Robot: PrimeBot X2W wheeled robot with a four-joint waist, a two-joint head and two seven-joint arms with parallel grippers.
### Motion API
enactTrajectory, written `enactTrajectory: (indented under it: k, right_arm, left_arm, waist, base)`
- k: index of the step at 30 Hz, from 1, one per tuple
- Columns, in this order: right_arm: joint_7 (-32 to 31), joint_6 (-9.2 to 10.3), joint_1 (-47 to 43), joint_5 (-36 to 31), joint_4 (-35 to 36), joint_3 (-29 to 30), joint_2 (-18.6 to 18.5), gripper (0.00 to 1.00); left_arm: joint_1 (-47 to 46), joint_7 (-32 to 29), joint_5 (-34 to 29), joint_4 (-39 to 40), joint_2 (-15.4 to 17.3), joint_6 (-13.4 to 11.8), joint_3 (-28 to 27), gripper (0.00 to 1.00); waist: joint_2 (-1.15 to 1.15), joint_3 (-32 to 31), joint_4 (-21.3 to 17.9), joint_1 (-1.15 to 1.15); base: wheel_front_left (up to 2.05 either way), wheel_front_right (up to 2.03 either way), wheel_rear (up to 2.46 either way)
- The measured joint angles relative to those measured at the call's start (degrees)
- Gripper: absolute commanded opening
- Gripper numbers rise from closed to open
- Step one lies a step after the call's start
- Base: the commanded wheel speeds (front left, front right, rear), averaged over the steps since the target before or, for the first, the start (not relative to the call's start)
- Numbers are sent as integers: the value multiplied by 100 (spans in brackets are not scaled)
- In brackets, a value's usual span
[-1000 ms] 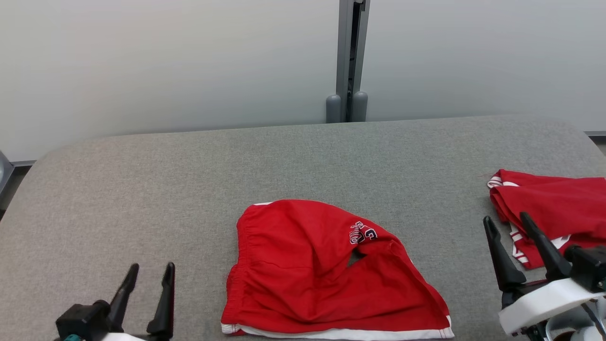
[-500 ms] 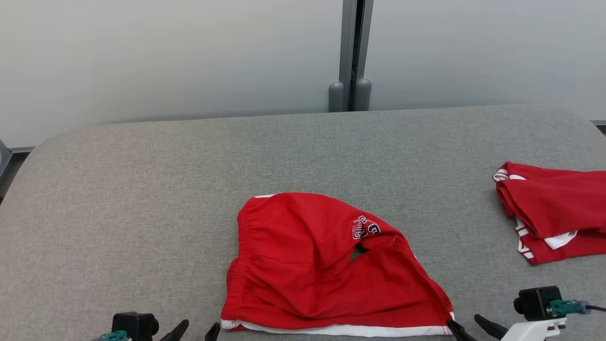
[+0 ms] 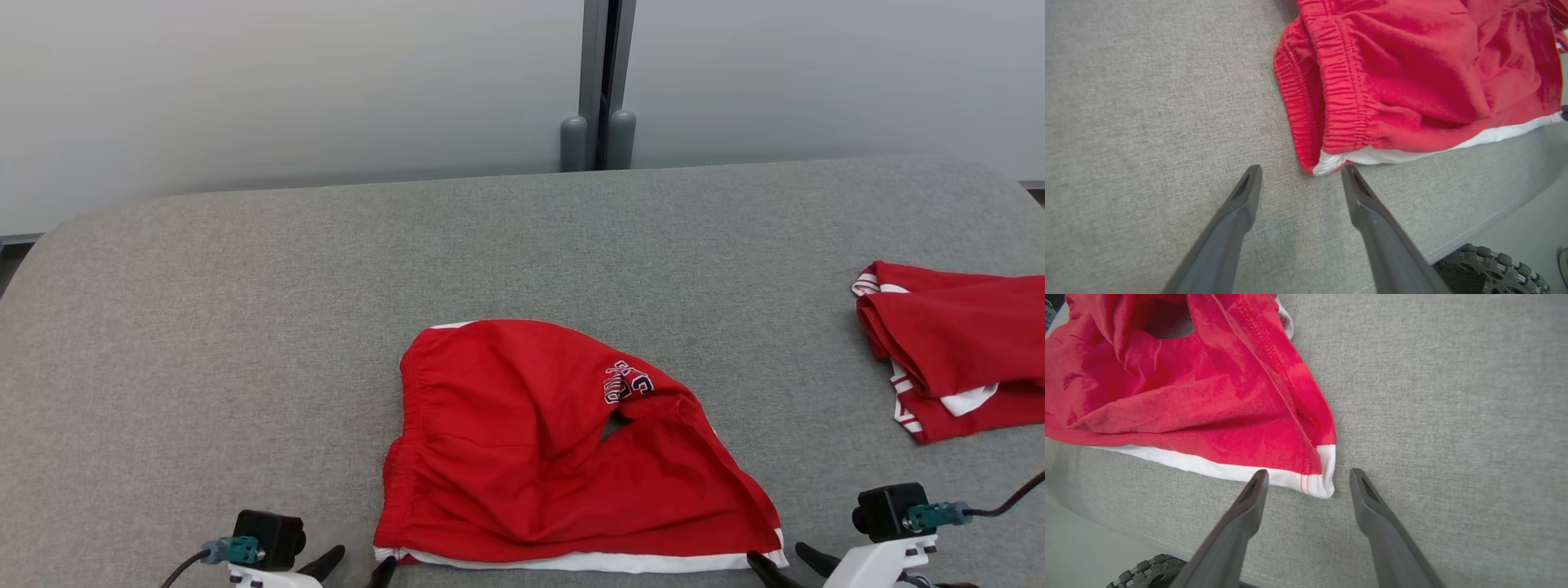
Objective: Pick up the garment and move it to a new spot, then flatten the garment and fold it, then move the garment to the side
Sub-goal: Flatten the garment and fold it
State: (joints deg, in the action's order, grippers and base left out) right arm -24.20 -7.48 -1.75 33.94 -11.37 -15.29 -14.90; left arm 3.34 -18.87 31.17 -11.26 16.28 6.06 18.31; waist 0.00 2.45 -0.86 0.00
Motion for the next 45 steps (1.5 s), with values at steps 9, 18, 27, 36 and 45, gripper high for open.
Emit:
enactTrajectory:
  k: [9,18,27,36,45]
  right_arm:
    - [-73,0,169,-15,-210,-96,102,100]
    - [46,-1,319,49,-392,-256,146,13]
    - [402,0,375,185,-267,-257,27,0]
    - [891,0,967,706,539,-45,-264,0]
    - [1168,0,3384,1212,316,-506,-535,0]
  left_arm:
    - [-361,124,109,-336,-43,94,320,100]
    - [-569,246,336,-409,16,135,733,0]
    - [-620,359,717,-151,293,137,928,0]
    - [-1460,-309,844,695,1120,138,1061,0]
    - [-4016,-1541,1695,557,1522,140,1258,0]
  waist:
    - [0,171,-21,0]
    - [0,188,-5,0]
    - [0,84,1,0]
    - [0,157,-40,0]
    - [0,948,-117,0]
  base:
    - [0,0,0]
    - [0,0,0]
    - [0,0,0]
    - [0,0,0]
    - [0,0,0]
